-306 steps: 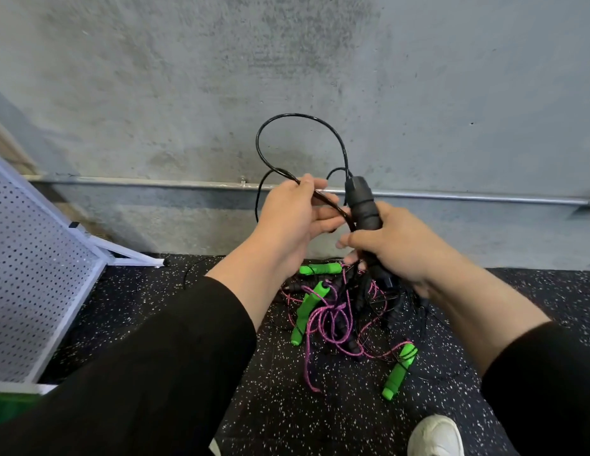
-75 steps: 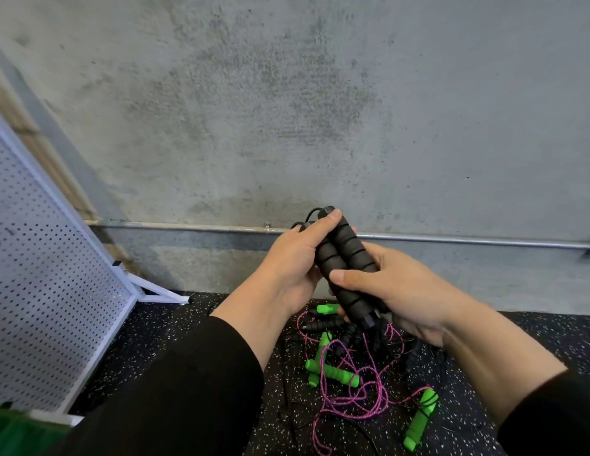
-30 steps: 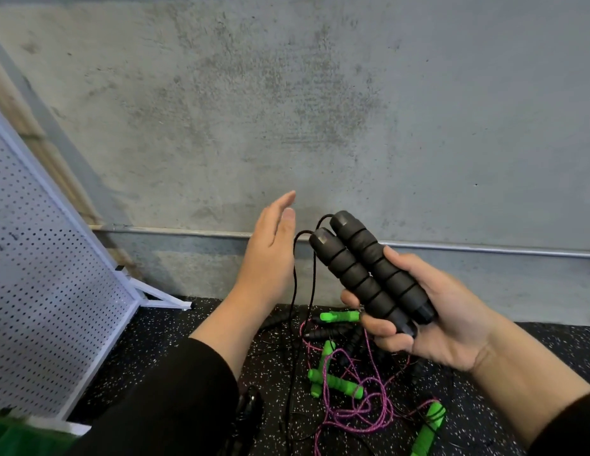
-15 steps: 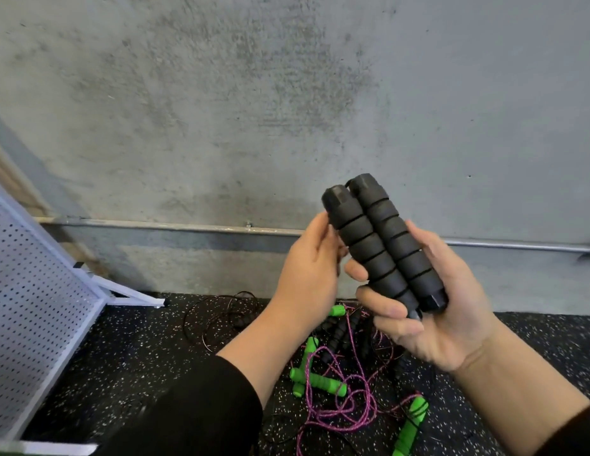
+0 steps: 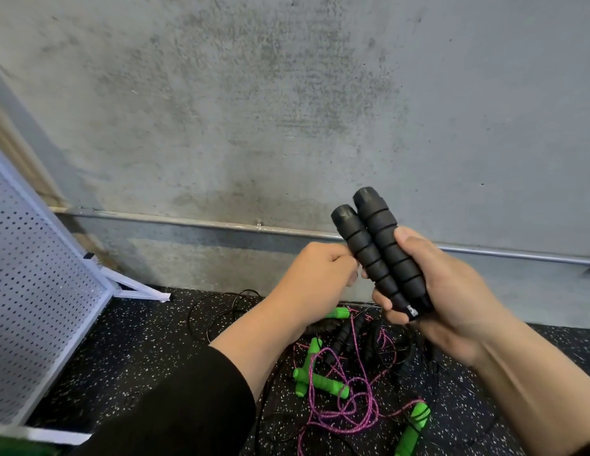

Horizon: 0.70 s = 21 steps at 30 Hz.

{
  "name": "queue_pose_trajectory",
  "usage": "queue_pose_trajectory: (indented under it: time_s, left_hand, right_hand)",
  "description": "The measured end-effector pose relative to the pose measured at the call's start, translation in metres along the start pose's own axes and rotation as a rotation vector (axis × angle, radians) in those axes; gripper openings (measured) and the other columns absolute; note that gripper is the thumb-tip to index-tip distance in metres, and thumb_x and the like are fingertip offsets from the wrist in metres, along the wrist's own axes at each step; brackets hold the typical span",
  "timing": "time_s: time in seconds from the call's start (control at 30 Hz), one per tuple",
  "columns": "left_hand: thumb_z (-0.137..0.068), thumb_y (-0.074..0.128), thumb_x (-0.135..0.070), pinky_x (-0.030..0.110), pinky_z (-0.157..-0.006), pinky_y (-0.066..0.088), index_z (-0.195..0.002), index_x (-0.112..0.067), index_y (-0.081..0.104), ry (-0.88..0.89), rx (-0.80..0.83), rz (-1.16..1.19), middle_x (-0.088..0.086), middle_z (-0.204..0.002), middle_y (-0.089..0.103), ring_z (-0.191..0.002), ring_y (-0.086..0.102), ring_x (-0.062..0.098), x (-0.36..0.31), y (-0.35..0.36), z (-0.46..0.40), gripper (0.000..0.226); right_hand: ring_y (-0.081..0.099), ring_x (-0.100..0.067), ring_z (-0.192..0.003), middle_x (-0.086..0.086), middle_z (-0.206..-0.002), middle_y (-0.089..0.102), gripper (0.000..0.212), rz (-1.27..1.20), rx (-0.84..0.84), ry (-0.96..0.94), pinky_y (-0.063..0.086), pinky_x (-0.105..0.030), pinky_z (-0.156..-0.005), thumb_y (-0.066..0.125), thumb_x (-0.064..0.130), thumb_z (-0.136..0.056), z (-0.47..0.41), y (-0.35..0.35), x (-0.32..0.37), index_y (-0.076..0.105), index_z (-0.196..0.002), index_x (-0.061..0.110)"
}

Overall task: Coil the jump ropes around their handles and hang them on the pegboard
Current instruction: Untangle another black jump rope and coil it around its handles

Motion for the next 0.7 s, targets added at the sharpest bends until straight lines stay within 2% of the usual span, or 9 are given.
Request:
queue_pose_trajectory:
  time_s: [0.1,0.17,0.23,0.3,0.37,0.47,0.53,0.63,0.7]
  left_hand:
    - [-0.092,0.046,-0.009,0.021,-0.045,0.020,-0.069,-0.018,0.045,-0.142,0.033,0.199,0.000,-0.061,0.040,-0.048,0.022,0.014,0.001,0.001,0.002,0.025]
    - [-0.091,0.044,-0.013,0.021,-0.044,0.017,-0.069,-0.023,0.040,-0.212,0.081,0.261,-0.001,-0.064,0.039,-0.049,0.017,0.013,-0.001,0.001,0.003,0.025]
    - [-0.091,0.044,-0.018,0.022,-0.043,0.014,-0.067,-0.025,0.040,-0.270,0.131,0.326,-0.002,-0.066,0.040,-0.048,0.015,0.011,-0.001,0.001,0.003,0.025]
    - [-0.093,0.045,-0.027,0.023,-0.045,0.011,-0.070,-0.025,0.041,-0.326,0.182,0.420,-0.003,-0.067,0.040,-0.048,0.014,0.010,-0.001,0.002,0.003,0.023]
    - [-0.097,0.047,-0.042,0.024,-0.046,0.010,-0.074,-0.022,0.048,-0.350,0.230,0.490,-0.004,-0.068,0.040,-0.049,0.014,0.010,-0.001,0.003,0.004,0.030]
    - [-0.093,0.053,-0.067,0.021,-0.042,0.012,-0.089,-0.017,0.061,-0.379,0.197,0.526,-0.006,-0.063,0.039,-0.048,0.015,0.009,-0.001,0.003,0.004,0.051]
    - [-0.088,0.059,-0.071,0.020,-0.040,0.015,-0.089,-0.021,0.058,-0.393,0.136,0.482,-0.008,-0.058,0.039,-0.046,0.018,0.007,0.002,0.004,0.003,0.050]
    - [-0.088,0.067,-0.062,0.019,-0.038,0.019,-0.093,-0.020,0.060,-0.388,0.042,0.437,-0.010,-0.051,0.040,-0.041,0.023,0.006,0.010,0.005,0.002,0.043]
    - [-0.090,0.069,-0.056,0.019,-0.038,0.018,-0.087,-0.020,0.056,-0.371,-0.009,0.449,-0.010,-0.047,0.038,-0.039,0.022,0.006,0.013,0.005,0.001,0.038]
  right_hand:
    - [0.049,-0.028,-0.058,-0.021,-0.085,0.060,0.025,0.217,-0.071,-0.103,0.035,-0.028,-0.044,0.055,0.038,-0.100,0.000,0.004,-0.001,0.066,-0.120,0.028]
    - [0.053,-0.027,-0.057,-0.019,-0.080,0.063,0.022,0.376,-0.158,-0.161,0.038,-0.029,-0.044,0.058,0.037,-0.100,-0.002,0.003,0.000,0.068,-0.119,0.036]
    - [0.054,-0.012,-0.054,-0.001,-0.068,0.064,0.022,0.537,-0.191,-0.231,0.041,-0.021,-0.047,0.061,0.033,-0.099,-0.004,0.000,0.001,0.069,-0.118,0.041]
    - [0.050,0.000,-0.050,0.019,-0.059,0.060,0.027,0.701,-0.186,-0.283,0.036,-0.010,-0.050,0.063,0.029,-0.098,-0.005,0.000,0.002,0.067,-0.114,0.050]
    - [0.053,0.004,-0.058,0.026,-0.059,0.058,0.030,0.857,-0.233,-0.278,0.037,-0.012,-0.056,0.065,0.036,-0.095,-0.006,-0.004,0.001,0.064,-0.119,0.055]
    - [0.057,-0.006,-0.084,0.016,-0.089,0.055,0.047,1.136,-0.282,-0.240,0.046,-0.033,-0.076,0.065,0.052,-0.089,-0.008,-0.016,-0.004,0.055,-0.135,0.057]
    - [0.057,-0.016,-0.090,0.011,-0.096,0.048,0.053,1.332,-0.242,-0.240,0.050,-0.039,-0.079,0.063,0.056,-0.088,-0.007,-0.015,-0.010,0.047,-0.139,0.061]
    - [0.054,-0.020,-0.089,0.006,-0.099,0.045,0.055,1.554,-0.212,-0.332,0.046,-0.035,-0.069,0.062,0.057,-0.090,-0.004,-0.006,-0.015,0.042,-0.141,0.062]
    - [0.053,-0.021,-0.091,0.003,-0.101,0.043,0.053,1.595,-0.197,-0.372,0.043,-0.034,-0.069,0.054,0.059,-0.093,-0.004,-0.002,-0.014,0.040,-0.143,0.058]
Point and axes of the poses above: each hand's wrist, its own z-axis away from the middle knuckle, its own y-axis out of the palm, x = y × z, the point moved 1 cm from there along -z, towards the middle knuckle
